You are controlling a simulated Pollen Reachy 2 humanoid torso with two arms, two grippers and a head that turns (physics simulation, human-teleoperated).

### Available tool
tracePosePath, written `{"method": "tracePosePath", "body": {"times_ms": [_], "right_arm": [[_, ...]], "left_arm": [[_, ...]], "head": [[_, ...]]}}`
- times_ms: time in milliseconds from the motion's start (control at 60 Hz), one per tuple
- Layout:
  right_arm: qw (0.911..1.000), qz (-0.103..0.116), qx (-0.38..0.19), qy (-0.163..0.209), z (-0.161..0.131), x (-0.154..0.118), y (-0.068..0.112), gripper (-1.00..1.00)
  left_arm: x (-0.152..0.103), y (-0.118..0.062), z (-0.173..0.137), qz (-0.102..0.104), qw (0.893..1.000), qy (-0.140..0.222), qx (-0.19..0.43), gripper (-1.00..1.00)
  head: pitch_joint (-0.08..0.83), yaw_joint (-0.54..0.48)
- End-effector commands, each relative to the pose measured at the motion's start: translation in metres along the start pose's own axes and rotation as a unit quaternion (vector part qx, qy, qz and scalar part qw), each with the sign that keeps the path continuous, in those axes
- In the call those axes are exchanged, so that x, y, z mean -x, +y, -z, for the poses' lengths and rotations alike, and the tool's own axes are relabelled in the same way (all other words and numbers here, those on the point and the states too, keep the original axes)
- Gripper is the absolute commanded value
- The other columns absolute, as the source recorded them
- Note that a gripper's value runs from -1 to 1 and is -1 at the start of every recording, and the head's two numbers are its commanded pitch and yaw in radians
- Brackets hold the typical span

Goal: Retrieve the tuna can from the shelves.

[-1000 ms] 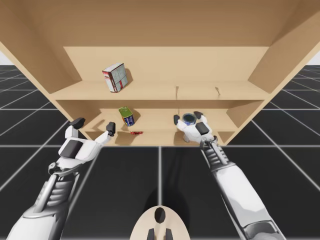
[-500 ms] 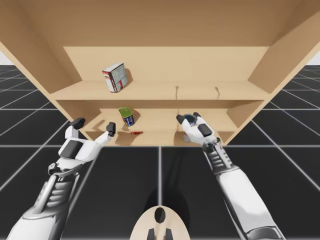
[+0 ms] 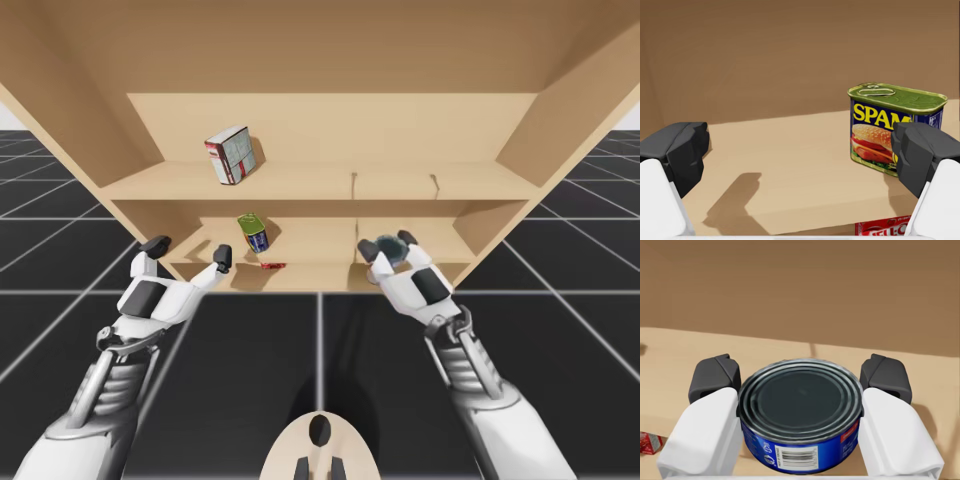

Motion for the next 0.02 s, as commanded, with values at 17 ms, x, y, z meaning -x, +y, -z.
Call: {"method": "tracePosePath", "body": {"times_ms": [17], "right_arm": [[0.9995, 0.002, -0.016, -0.028, -0.0371, -0.0056, 0.0186, 1.00]], "left_arm": [[-0.0001, -0.0007, 0.0000, 0.000, 1.000, 0.000, 0.000, -1.00]], "head": [[0.471, -0.19]]}}
